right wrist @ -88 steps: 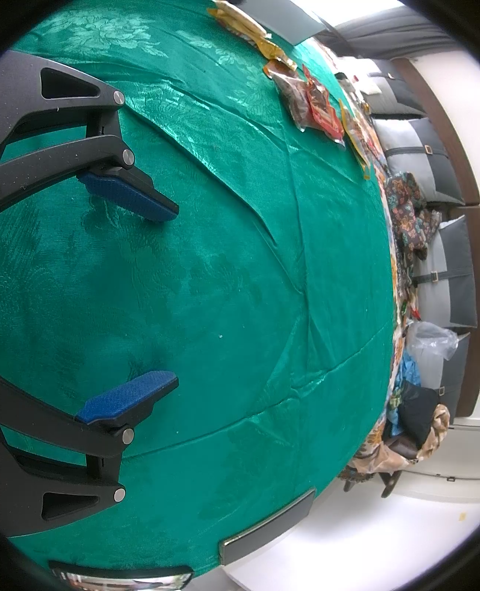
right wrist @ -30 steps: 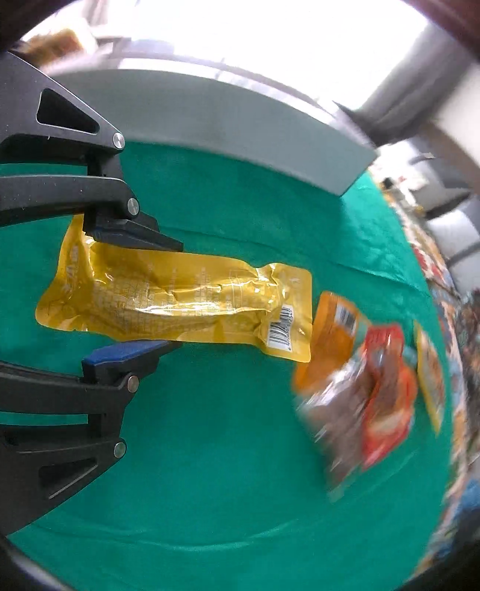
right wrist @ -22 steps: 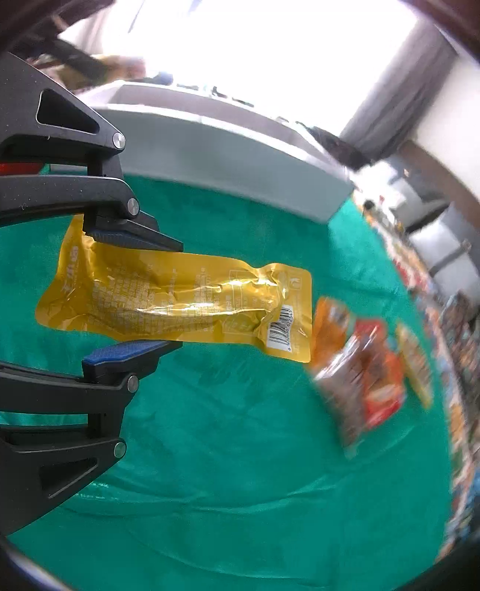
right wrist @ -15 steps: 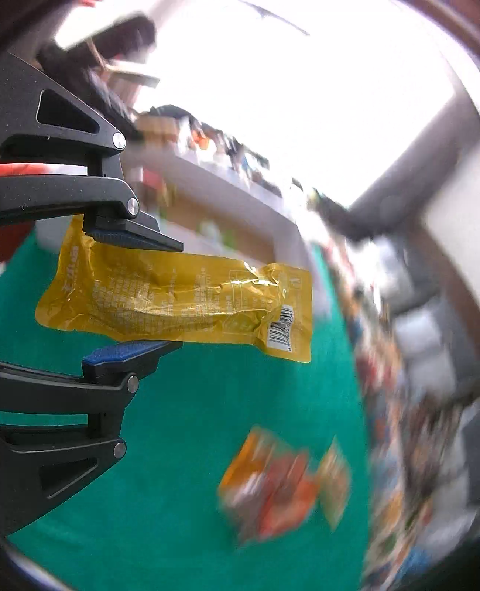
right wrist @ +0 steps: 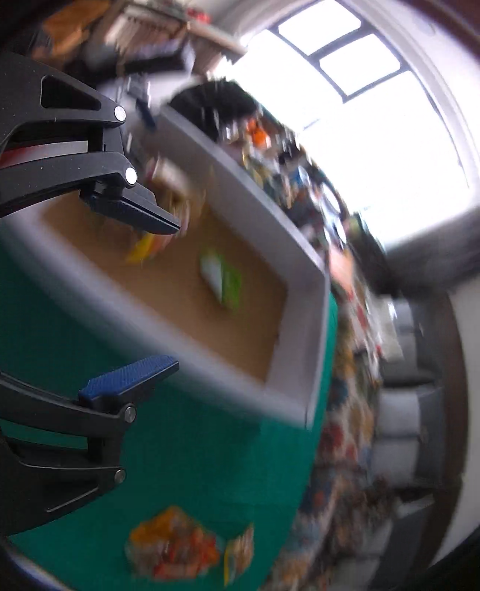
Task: Organize snacks
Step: 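Carry both snacks over the white box and open both tools to drop them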
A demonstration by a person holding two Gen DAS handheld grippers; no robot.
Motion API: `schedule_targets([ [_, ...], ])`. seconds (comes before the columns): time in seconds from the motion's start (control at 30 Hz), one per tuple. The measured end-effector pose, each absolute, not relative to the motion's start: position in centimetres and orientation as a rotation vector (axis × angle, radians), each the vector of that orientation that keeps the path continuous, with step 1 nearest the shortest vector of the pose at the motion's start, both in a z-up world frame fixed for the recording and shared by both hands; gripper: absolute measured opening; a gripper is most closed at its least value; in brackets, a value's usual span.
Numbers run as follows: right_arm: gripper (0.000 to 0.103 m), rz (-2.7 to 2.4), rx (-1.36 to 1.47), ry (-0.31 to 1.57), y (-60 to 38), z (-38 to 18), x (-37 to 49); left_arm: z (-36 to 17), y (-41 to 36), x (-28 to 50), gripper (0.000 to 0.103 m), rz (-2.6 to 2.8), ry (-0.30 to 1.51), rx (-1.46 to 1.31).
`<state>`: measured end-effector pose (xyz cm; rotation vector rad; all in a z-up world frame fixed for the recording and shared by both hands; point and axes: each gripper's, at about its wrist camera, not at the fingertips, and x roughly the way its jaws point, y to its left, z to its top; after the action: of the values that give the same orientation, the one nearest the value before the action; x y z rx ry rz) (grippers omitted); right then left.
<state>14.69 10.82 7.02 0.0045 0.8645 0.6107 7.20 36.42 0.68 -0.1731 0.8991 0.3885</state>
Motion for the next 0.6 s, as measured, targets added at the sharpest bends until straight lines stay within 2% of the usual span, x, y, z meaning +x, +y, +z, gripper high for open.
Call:
schedule_targets([
  [0.23,0.072,0.225,-0.129,0.829,-5.0,-0.7,14.9,3.1,27.1,10.7,0.092,0.192,0.775,-0.056],
  [0.4,0.072,-0.056,-0.139,0.895,-19.5,-5.5,13.3,1.0,22.3,13.9,0.092,0.165,0.856,0.053],
  [0.6,0.072,-0.246,-0.049,0.937,-29.7,-7.7,12.5,-0.5,19.9,13.9,0.092,0.172,0.898,0.16],
])
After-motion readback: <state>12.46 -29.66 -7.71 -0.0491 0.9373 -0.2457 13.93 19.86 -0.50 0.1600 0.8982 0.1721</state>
